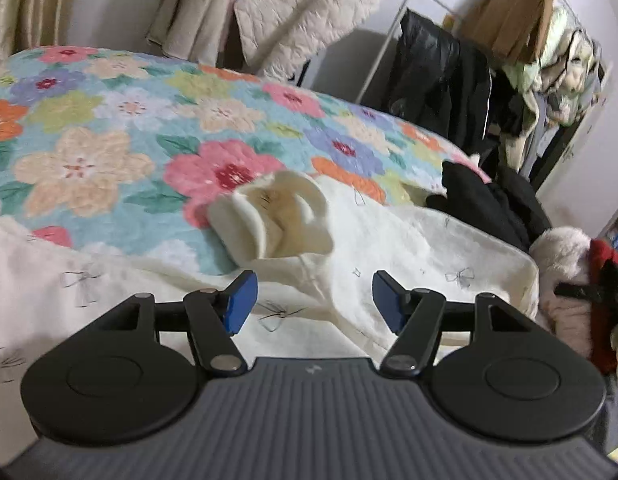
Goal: Fold clothes
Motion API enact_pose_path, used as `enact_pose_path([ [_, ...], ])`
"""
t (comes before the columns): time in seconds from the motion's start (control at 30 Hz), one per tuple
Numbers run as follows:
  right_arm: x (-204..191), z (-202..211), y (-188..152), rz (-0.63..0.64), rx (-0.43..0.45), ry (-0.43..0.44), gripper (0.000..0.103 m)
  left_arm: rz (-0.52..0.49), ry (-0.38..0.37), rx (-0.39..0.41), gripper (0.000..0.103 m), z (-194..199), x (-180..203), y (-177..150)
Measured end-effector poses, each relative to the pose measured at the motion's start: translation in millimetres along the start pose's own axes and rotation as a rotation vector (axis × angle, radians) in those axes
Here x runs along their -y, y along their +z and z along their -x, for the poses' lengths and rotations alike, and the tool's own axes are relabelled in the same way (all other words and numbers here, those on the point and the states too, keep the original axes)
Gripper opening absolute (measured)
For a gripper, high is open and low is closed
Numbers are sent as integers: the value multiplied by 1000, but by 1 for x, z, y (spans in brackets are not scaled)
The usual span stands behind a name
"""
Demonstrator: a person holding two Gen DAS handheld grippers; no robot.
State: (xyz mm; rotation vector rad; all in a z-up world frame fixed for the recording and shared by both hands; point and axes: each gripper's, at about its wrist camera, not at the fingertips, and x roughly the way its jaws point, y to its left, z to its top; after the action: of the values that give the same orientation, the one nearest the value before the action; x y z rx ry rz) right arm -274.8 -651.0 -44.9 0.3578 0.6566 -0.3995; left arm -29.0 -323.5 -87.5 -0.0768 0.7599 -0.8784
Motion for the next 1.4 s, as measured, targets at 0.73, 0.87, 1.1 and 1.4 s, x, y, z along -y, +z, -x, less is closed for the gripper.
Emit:
enact_pose_path([
  [0.73,-167,43,-113,366,-185,605,1,-1,-14,39,67,71,1,-7],
  [0.87,-167,39,-149,367,-293,590,1,-95,19,1,70,80,11,-26],
  [1.1,-165,35,-146,358,-325,546,1,-507,198,-18,71,11,56,-56],
  [1.4,-153,20,-159,320,-335,550,1,-794,347,-32,8,-50,70,-63],
])
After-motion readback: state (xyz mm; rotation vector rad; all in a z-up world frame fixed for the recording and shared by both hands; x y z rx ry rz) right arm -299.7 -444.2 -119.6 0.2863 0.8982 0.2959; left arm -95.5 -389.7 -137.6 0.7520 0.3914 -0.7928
